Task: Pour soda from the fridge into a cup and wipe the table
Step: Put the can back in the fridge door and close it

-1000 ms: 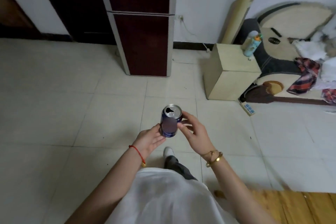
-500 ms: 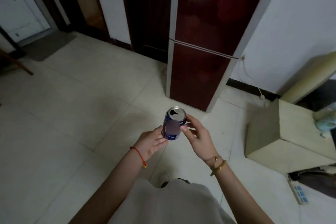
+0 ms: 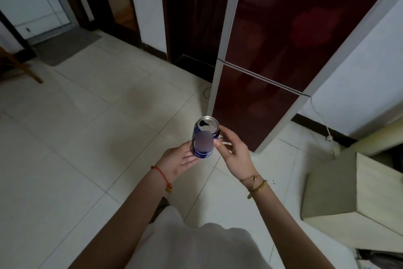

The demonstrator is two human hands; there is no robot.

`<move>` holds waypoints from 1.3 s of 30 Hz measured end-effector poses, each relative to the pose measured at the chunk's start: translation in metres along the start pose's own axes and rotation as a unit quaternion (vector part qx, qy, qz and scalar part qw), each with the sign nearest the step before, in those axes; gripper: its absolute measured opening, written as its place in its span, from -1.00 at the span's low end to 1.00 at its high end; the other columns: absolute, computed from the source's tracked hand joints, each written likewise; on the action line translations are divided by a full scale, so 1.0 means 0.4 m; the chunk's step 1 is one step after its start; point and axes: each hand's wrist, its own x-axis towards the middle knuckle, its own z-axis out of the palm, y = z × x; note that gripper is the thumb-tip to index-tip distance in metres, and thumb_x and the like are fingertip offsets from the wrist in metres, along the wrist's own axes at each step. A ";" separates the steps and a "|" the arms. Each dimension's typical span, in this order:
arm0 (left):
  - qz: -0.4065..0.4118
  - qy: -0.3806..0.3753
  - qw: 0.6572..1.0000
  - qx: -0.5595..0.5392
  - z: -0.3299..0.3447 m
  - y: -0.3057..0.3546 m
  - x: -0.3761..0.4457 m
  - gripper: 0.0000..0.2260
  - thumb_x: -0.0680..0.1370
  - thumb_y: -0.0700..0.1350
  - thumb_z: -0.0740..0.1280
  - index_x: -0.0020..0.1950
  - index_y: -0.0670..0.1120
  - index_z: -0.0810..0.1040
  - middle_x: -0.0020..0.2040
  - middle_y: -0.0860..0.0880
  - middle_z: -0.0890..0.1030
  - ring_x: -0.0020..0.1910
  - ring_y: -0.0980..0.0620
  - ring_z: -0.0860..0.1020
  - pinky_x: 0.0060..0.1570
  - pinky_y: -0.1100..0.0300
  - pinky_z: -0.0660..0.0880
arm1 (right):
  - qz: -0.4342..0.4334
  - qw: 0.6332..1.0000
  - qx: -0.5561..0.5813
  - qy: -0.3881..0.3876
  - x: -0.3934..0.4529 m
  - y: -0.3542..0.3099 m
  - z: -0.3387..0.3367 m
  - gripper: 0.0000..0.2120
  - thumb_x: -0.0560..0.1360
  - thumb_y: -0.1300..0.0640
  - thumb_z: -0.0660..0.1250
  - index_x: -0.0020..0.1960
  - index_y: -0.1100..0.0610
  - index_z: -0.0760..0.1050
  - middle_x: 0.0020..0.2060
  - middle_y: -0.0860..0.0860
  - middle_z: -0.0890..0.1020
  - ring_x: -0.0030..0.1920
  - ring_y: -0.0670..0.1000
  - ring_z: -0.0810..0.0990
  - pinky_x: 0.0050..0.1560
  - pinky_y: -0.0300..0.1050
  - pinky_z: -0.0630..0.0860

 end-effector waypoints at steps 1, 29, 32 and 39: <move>-0.002 -0.004 1.000 0.005 -0.003 0.024 0.027 -0.80 0.63 -0.08 0.28 0.10 -0.22 0.53 0.23 -0.23 0.59 0.10 -0.10 0.61 -0.02 0.16 0.60 | -0.001 1.000 -0.004 0.005 0.030 0.001 0.007 -0.62 0.55 0.19 0.32 0.36 0.14 0.42 0.15 0.02 0.55 -0.02 -0.35 0.52 -0.03 -0.47 0.44; 0.175 -0.229 0.884 0.367 -0.279 0.738 0.555 -0.58 0.58 -0.15 0.37 0.43 0.01 0.41 0.38 0.03 0.49 0.21 0.04 0.60 0.24 0.06 0.54 | 0.048 0.986 0.017 0.158 0.730 -0.114 0.366 -0.58 0.51 -0.10 0.30 0.32 0.01 0.44 0.17 -0.01 0.61 0.12 -0.07 0.61 0.10 -0.13 0.57; 0.222 -0.198 0.854 0.427 -0.265 0.772 0.588 -0.41 0.40 0.00 0.53 0.38 0.04 0.41 0.29 0.12 0.54 0.02 0.05 0.68 0.18 0.06 0.57 | 0.040 0.987 0.010 0.156 0.784 -0.123 0.364 -0.57 0.51 -0.06 0.31 0.33 0.07 0.45 0.17 -0.01 0.61 0.12 -0.08 0.61 0.09 -0.19 0.56; 0.326 -0.121 0.805 0.480 -0.196 0.864 0.676 -0.43 0.35 -0.03 0.59 0.28 -0.01 0.43 0.09 0.08 0.62 -0.40 0.33 0.57 -0.29 0.54 0.38 | 0.023 0.987 -0.015 0.157 0.930 -0.128 0.360 -0.64 0.54 0.04 0.35 0.31 0.09 0.47 0.10 -0.05 0.63 0.02 -0.12 0.63 0.02 -0.28 0.54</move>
